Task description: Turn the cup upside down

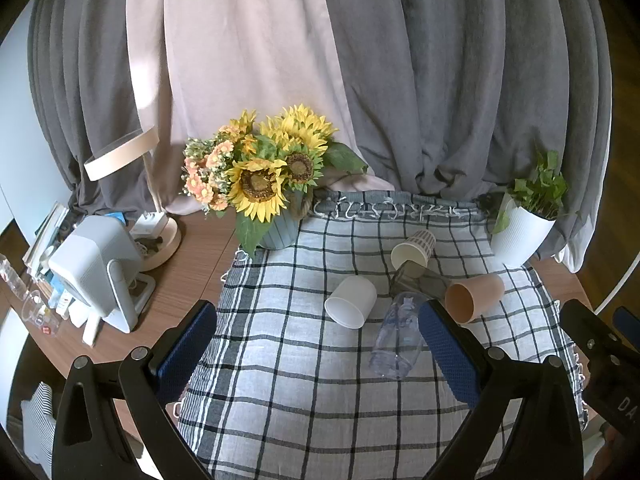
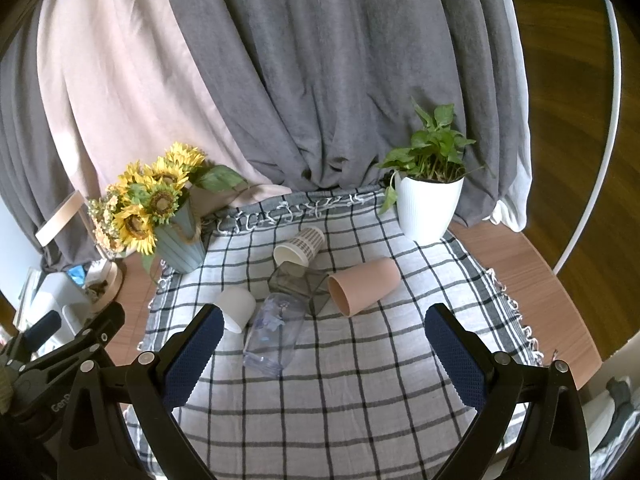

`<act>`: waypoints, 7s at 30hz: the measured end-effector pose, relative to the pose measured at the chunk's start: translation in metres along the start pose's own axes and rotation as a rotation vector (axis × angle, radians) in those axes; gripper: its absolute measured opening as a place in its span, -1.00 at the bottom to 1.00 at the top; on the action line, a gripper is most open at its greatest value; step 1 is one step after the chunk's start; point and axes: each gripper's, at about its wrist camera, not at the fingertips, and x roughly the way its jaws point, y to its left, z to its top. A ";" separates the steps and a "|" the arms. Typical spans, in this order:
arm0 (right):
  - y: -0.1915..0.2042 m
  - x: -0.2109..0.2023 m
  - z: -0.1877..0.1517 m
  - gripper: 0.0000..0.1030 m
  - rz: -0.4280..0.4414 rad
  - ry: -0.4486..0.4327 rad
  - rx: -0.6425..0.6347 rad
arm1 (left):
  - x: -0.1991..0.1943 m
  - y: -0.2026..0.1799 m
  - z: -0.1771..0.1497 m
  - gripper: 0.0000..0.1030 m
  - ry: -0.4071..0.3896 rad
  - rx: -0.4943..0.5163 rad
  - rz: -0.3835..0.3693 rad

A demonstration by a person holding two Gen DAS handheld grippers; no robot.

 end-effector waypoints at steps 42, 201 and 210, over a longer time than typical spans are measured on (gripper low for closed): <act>-0.009 0.271 0.117 0.96 0.131 0.463 0.226 | 0.200 -0.073 0.166 1.00 0.099 0.300 0.086; -0.153 0.105 -0.081 0.51 -0.084 0.507 0.306 | 0.192 -0.174 -0.106 0.08 0.822 0.178 -0.275; -0.155 0.097 -0.075 0.51 -0.074 0.471 0.296 | 0.155 -0.182 -0.080 0.08 0.531 0.285 -0.321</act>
